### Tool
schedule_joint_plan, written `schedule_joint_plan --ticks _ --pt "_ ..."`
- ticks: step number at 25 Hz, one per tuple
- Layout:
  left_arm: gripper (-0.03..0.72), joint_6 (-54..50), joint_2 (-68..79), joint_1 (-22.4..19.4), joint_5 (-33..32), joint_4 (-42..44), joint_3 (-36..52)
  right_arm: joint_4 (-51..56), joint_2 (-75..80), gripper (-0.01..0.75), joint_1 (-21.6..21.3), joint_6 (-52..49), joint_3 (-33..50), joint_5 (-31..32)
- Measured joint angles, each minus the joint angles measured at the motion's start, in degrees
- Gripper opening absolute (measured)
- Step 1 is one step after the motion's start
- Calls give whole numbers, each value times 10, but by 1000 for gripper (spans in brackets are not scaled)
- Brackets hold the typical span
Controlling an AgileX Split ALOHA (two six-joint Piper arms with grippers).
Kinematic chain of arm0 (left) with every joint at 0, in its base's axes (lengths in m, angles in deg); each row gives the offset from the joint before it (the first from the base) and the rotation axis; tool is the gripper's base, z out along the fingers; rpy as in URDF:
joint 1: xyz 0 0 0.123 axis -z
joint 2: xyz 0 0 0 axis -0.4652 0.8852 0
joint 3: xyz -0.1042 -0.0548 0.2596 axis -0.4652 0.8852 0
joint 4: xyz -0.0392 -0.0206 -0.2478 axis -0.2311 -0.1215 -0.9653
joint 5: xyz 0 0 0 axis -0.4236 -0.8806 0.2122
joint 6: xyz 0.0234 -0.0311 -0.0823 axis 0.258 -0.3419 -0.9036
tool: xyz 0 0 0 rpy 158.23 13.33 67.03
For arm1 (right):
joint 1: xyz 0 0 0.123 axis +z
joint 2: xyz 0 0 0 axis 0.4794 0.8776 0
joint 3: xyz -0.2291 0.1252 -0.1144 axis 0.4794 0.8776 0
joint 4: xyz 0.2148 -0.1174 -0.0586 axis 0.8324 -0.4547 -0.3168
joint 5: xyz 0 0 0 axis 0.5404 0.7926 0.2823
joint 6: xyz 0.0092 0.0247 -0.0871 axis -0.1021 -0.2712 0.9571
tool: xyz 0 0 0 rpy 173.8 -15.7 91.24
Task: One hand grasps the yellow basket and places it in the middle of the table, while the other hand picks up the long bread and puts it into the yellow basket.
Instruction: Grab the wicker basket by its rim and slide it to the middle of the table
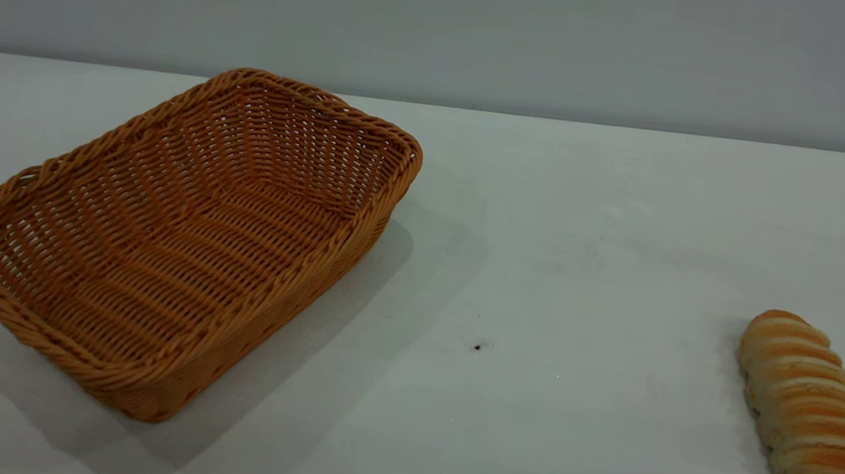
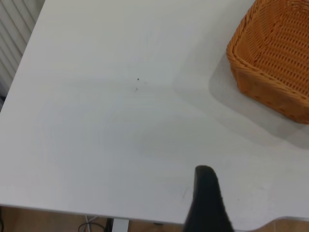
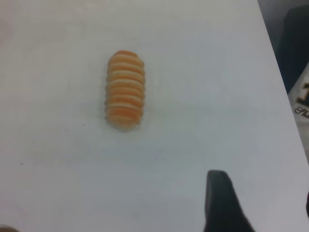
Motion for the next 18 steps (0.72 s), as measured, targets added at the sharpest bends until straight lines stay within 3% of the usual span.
schedule_joint_plan --ticks 4,18 --pt "584 0 0 7 0 0 0 0 0 451 0 0 0 0" --pt "584 0 0 114 0 0 0 0 0 451 0 0 0 0"
